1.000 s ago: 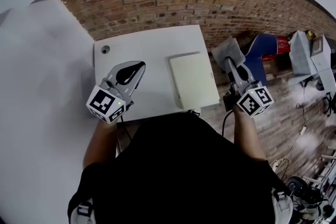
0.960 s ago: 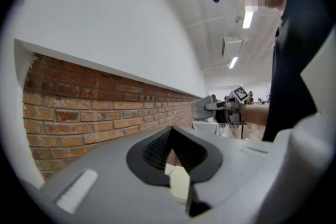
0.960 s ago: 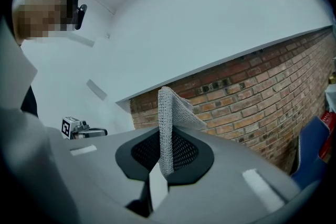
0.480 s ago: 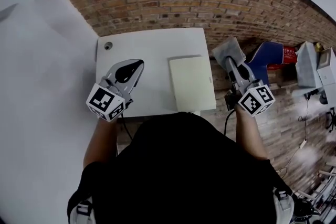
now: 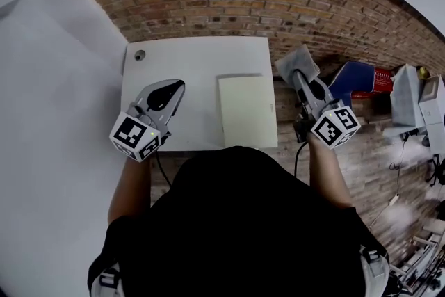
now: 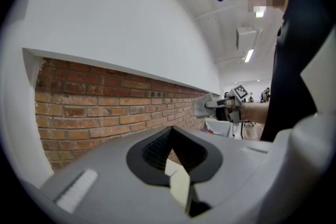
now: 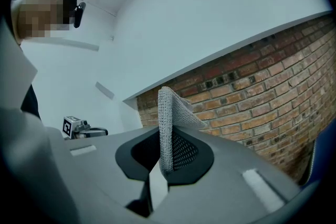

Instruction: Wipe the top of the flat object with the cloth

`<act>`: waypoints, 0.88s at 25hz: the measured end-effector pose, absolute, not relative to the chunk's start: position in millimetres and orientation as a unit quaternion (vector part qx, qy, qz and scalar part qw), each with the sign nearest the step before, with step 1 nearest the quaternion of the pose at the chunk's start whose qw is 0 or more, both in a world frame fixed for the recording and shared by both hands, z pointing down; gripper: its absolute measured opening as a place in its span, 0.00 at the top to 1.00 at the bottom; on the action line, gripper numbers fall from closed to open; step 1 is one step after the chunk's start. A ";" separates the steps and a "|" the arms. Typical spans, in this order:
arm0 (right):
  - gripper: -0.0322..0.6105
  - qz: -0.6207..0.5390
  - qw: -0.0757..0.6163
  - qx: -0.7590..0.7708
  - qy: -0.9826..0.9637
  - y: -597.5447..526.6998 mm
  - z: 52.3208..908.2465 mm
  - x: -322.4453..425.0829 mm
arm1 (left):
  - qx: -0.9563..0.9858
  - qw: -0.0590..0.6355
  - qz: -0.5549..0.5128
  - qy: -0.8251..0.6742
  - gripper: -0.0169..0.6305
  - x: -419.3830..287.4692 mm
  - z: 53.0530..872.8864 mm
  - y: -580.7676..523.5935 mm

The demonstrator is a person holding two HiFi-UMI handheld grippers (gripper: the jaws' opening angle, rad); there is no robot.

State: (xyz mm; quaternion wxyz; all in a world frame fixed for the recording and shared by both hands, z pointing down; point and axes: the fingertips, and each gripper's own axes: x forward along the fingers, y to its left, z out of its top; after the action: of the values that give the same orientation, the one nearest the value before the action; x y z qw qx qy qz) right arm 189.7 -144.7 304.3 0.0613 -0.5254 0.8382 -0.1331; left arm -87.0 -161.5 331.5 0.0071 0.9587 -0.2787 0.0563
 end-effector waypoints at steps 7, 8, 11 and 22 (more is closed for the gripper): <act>0.94 -0.148 0.033 -0.496 0.855 -163.7 327.9 178.0 | 0.950 0.022 0.062 -0.305 0.97 -94.9 344.5 -162.0; 0.94 -0.149 0.029 -0.489 0.859 -166.1 331.9 174.4 | 0.948 0.023 0.063 -0.310 0.97 -97.2 346.5 -162.3; 0.94 -0.147 0.008 -0.468 0.871 -172.7 339.9 163.4 | 0.942 0.026 0.065 -0.327 0.97 -103.0 351.0 -164.3; 0.94 -0.175 -0.046 -0.388 0.904 -198.8 390.1 126.1 | 0.924 0.043 0.078 -0.372 0.97 -120.0 365.5 -160.3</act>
State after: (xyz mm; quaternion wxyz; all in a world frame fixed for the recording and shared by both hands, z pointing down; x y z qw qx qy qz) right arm 126.1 -198.8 390.1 -0.0457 -0.3879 0.9037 -0.1754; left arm -120.0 -160.3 365.5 0.0429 0.9241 -0.3716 0.0780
